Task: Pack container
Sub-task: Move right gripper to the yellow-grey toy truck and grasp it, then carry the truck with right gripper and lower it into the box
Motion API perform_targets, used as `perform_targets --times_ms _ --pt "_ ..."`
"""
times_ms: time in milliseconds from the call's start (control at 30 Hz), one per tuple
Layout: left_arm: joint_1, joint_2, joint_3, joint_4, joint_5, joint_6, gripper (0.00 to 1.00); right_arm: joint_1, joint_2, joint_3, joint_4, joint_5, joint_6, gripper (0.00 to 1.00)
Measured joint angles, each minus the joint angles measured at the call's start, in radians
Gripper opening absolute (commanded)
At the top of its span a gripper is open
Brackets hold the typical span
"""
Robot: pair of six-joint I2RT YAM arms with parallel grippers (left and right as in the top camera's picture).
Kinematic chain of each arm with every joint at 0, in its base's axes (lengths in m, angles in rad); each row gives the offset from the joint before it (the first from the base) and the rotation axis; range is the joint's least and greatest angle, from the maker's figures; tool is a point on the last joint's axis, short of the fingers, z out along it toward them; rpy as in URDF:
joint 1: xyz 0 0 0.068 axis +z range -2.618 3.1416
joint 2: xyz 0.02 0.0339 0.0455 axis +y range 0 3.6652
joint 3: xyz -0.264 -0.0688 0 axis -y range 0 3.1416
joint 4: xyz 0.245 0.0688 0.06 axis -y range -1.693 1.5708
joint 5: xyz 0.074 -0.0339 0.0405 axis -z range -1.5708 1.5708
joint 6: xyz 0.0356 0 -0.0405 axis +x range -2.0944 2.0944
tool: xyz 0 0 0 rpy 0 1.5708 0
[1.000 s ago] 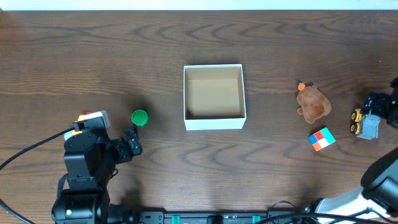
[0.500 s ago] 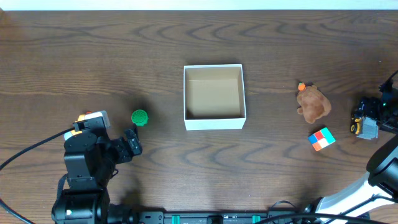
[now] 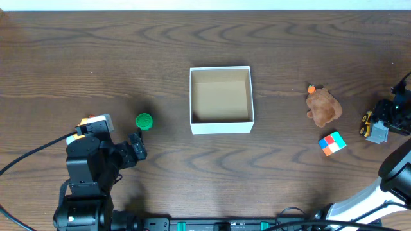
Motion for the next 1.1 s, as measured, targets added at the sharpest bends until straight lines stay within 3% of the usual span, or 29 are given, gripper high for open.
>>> perform_targets --times_ms 533,600,833,1100 --pt "0.0 0.0 0.0 0.0 0.0 0.0 0.98 0.0 0.0 0.0 0.0 0.0 0.001 0.46" --pt "0.0 0.0 0.0 0.0 0.0 0.0 0.98 0.0 0.0 0.0 0.0 0.0 0.001 0.4" --pt "0.0 0.0 0.0 0.0 0.0 0.0 0.98 0.002 0.0 0.0 0.0 0.001 0.02 0.02" --pt "0.0 0.0 0.0 0.0 0.0 0.0 0.98 0.056 -0.06 0.001 -0.013 0.0 0.065 0.01"
